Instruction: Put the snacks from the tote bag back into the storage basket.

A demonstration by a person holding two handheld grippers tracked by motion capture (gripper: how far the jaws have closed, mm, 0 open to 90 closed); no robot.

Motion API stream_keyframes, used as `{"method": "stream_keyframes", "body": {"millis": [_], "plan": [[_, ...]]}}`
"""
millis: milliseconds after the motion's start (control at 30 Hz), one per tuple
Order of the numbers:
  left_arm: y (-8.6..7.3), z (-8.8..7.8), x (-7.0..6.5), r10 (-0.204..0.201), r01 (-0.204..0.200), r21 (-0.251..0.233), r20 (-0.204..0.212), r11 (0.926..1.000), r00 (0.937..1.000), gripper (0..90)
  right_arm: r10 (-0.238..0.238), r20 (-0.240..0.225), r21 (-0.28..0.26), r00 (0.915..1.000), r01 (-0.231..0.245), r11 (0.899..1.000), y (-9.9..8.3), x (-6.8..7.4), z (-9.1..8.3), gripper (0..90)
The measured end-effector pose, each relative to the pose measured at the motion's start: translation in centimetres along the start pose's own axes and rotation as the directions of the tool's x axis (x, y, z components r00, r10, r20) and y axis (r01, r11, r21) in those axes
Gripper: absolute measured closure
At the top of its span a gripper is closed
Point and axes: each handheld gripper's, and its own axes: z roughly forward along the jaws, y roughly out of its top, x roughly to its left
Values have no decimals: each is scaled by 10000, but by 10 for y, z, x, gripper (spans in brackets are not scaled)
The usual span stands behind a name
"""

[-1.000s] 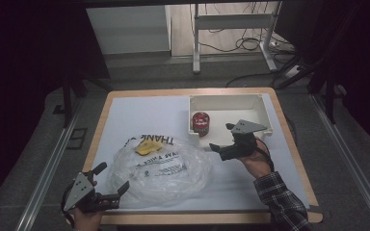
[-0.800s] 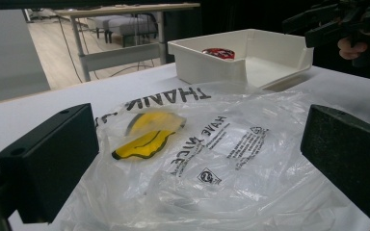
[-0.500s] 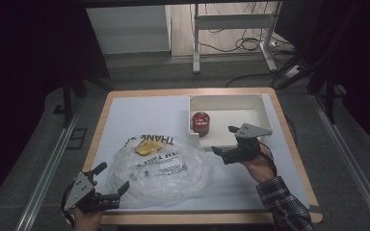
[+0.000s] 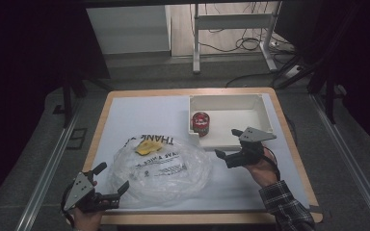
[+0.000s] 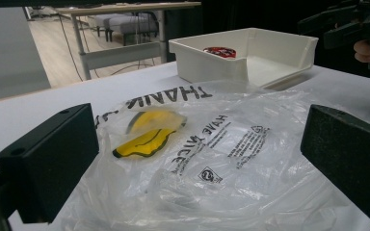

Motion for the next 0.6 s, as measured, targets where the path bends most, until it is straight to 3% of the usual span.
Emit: {"method": "stream_keyframes", "body": {"millis": [600], "plan": [[0,0,0,-7,7,-3,-1,10000,10000,0,58,67,-366,10000,-55,9993,-7,4,-22,11]]}}
